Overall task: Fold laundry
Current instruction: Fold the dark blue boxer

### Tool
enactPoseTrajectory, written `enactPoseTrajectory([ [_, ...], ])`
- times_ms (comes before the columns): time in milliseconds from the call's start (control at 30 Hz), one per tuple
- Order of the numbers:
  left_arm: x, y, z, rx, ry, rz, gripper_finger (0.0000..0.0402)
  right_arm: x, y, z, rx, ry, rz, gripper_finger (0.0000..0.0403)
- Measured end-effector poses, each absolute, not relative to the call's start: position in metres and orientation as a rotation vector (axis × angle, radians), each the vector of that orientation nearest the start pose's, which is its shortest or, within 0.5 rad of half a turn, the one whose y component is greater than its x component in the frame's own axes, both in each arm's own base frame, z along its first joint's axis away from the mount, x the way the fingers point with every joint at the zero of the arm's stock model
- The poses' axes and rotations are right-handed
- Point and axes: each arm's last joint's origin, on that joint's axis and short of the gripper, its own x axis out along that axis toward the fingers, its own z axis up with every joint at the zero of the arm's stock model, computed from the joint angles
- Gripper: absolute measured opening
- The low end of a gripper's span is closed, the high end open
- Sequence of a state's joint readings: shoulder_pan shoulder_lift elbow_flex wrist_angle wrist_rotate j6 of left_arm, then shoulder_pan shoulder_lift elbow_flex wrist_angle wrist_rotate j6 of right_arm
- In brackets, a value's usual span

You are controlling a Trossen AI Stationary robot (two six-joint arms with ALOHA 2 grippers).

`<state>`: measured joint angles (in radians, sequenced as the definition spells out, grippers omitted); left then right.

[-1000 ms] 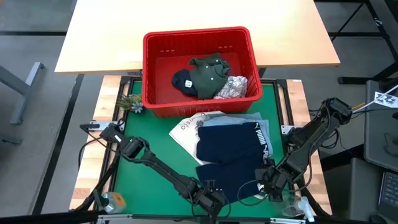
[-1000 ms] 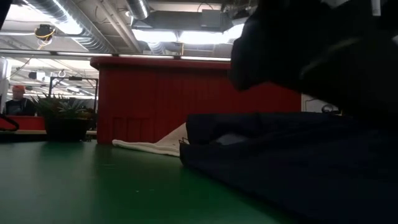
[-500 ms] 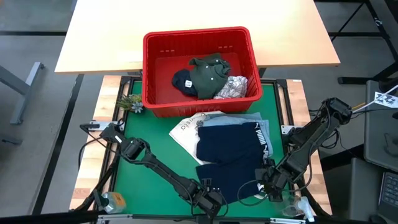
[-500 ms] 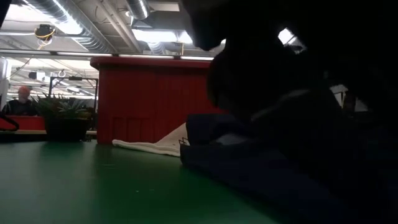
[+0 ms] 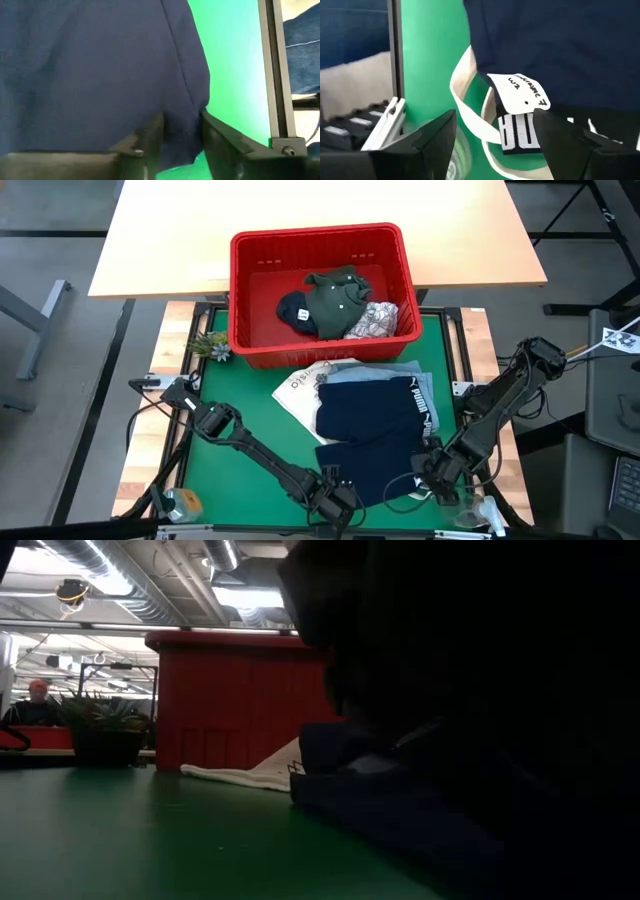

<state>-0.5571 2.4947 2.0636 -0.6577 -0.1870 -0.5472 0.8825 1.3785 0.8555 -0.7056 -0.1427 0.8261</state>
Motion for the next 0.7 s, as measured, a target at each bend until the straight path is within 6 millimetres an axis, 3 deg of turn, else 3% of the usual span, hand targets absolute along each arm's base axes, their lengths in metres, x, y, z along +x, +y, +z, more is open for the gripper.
enactPoseTrajectory([
  [300, 0.447, -0.275, 0.129, -0.107, 1.058, -0.062, 0.0045, 0.136, 0.203, 0.201, -0.026, 1.296, 0.372, 0.0263],
  [700, 0.447, -0.275, 0.129, -0.109, 1.056, -0.065, 0.0030, 0.129, 0.194, 0.198, -0.105, 1.385, 0.333, 0.0263],
])
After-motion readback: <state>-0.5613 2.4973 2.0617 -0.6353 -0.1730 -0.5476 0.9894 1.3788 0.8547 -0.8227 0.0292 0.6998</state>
